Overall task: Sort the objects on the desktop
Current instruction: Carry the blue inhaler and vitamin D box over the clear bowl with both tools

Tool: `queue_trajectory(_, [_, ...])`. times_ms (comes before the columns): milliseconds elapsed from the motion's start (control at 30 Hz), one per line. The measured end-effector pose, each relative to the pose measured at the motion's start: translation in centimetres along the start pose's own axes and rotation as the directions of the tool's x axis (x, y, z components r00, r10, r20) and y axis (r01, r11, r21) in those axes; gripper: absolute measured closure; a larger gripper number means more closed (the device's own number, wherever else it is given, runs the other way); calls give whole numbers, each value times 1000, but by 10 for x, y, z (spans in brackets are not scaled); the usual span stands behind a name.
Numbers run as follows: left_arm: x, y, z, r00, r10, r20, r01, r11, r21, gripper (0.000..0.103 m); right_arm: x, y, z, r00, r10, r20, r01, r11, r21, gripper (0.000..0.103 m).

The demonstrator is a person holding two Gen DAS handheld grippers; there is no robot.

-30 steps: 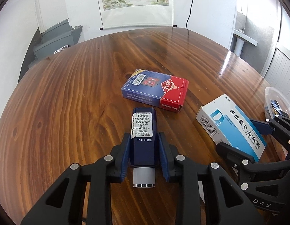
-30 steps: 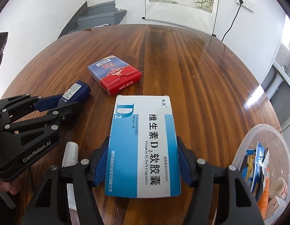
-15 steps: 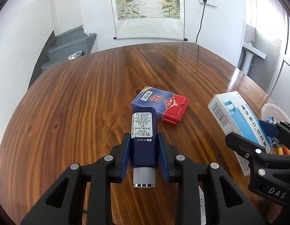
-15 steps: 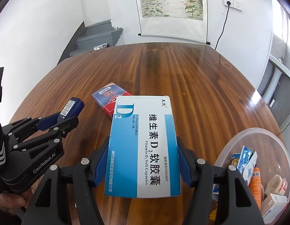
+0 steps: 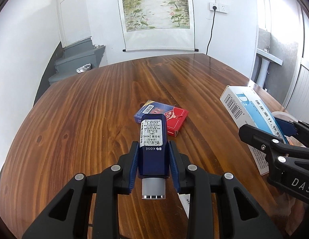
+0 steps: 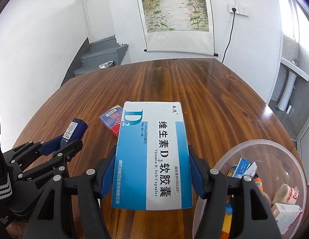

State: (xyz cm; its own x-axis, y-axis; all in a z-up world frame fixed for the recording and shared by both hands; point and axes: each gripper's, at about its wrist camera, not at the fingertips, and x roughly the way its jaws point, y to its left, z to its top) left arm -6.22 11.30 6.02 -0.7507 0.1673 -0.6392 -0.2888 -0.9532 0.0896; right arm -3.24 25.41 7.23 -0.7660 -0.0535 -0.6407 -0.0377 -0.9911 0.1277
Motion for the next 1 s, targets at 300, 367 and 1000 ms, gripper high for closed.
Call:
queue_trajectory(300, [-17, -14, -2, 999, -14, 35, 13, 1000, 7, 71, -16, -8, 2, 999, -9, 50, 8, 1000, 30, 35])
queue_trajectory(367, [-21, -17, -2, 999, -15, 41, 15, 1000, 9, 71, -21, -10, 3, 998, -19, 67, 17, 999, 34, 35])
queue_trajectory(1000, [-32, -57, -10, 998, -51, 45, 49, 998, 48, 71, -52, -44, 2, 990, -62, 130, 49, 993, 104, 35])
